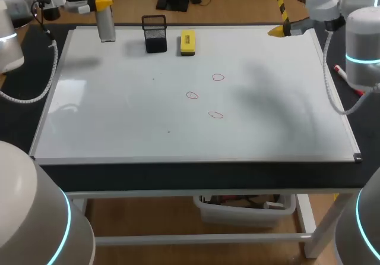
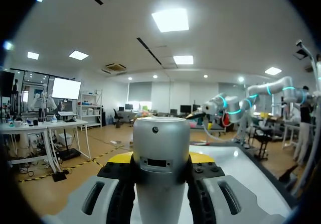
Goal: Pick up the inspection probe, press it on each red-marked spot on the whiteboard one by one, put down the probe, pick up the eraser, and wipe off all the red marks.
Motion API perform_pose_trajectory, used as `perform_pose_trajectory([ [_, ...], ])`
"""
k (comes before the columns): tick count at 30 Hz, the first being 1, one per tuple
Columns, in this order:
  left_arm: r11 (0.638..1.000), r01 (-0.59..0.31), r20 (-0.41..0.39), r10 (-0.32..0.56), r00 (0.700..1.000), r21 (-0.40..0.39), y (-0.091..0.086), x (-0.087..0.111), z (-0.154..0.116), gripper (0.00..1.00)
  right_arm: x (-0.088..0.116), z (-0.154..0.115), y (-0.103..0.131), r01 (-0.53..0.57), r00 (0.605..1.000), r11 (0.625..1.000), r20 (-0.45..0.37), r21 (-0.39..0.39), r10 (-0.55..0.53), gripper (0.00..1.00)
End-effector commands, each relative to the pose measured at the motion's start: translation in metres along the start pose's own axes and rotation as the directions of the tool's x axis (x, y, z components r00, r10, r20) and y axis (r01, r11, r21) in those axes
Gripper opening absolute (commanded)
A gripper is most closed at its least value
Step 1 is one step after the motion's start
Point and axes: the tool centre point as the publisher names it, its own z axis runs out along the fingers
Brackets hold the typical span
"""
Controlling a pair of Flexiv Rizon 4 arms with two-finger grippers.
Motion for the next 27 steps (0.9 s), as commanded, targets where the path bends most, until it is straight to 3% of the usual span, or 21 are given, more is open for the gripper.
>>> perform_pose_trajectory([
  [1, 1.0, -0.003, 0.181, 0.004, 0.983, -0.003, -0.003, 0.006, 0.0, 0.0, -0.012, 0.026, -0.005, 0.238, 0.841, 0.965, -0.521, 0.11, -0.148, 1.0],
  [10, 1.0, -0.003, 0.181, 0.004, 0.983, -0.003, -0.003, 0.006, 0.0, 0.0, -0.019, 0.07, -0.006, 0.541, 0.58, 0.833, -0.769, 0.116, -0.269, 1.0],
  [12, 1.0, -0.003, 0.181, 0.004, 0.983, -0.003, -0.003, 0.006, 0.0, 0.0, -0.019, 0.079, -0.008, 0.616, 0.505, 0.78, -0.816, 0.111, -0.282, 1.0],
  [15, 1.0, -0.003, 0.181, 0.004, 0.983, -0.003, -0.003, 0.006, 0.0, 0.0, -0.017, 0.089, -0.013, 0.766, 0.347, 0.637, -0.892, 0.091, -0.289, 1.0],
  [17, 1.0, -0.003, 0.181, 0.004, 0.983, -0.003, -0.003, 0.006, 0.0, 0.0, -0.016, 0.097, -0.015, 0.806, 0.286, 0.589, -0.913, 0.065, -0.292, 1.0],
  [19, 1.0, -0.003, 0.181, 0.004, 0.983, -0.003, -0.003, 0.006, 0.0, 0.0, -0.016, 0.105, -0.016, 0.856, 0.226, 0.516, -0.928, 0.043, -0.298, 1.0],
  [24, 1.0, -0.003, 0.181, 0.004, 0.983, -0.003, -0.003, 0.006, 0.0, 0.0, -0.013, 0.124, -0.008, 0.905, 0.112, 0.424, -0.931, -0.049, -0.348, 1.0],
  [27, 1.0, -0.003, 0.181, 0.004, 0.983, -0.003, -0.003, 0.006, 0.0, 0.0, -0.008, 0.133, -0.005, 0.936, -0.02, 0.319, -0.931, -0.146, -0.364, 1.0],
])
